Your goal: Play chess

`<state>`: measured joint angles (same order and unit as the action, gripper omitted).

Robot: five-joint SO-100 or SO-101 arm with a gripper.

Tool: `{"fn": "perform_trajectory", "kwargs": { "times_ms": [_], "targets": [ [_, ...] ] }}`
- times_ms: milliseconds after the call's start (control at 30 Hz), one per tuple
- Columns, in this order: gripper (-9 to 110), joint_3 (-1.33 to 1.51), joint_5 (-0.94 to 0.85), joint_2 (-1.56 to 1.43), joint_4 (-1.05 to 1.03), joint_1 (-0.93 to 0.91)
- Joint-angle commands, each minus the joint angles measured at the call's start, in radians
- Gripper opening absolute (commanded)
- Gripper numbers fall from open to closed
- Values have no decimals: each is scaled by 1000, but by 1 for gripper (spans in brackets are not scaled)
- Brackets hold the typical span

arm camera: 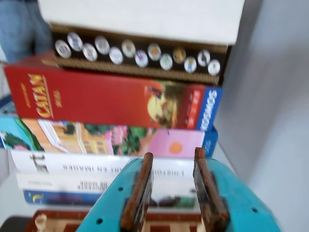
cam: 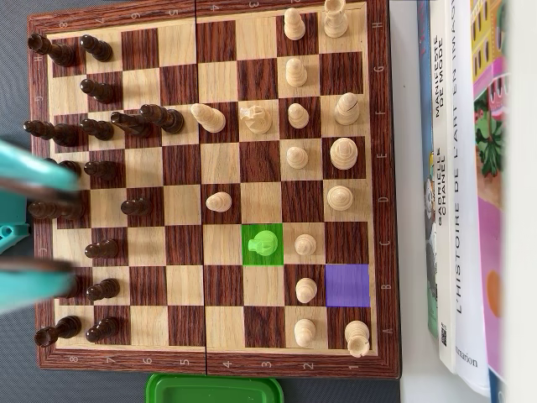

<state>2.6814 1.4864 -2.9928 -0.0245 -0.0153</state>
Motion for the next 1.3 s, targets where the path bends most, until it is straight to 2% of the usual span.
{"fn": "perform_trajectory", "kwargs": {
  "times_ms": [0,167,267,833,1100,1267],
  "targets": [
    [13,179,2,-183,348,14],
    [13,360,-8,-359,704,23],
    [13,380,-9,-351,882,23],
    [13,428,-11,-348,1647,23],
    [13,451,-11,-350,1819,25],
    [13,474,-9,-357,1832,46]
  ]
}}
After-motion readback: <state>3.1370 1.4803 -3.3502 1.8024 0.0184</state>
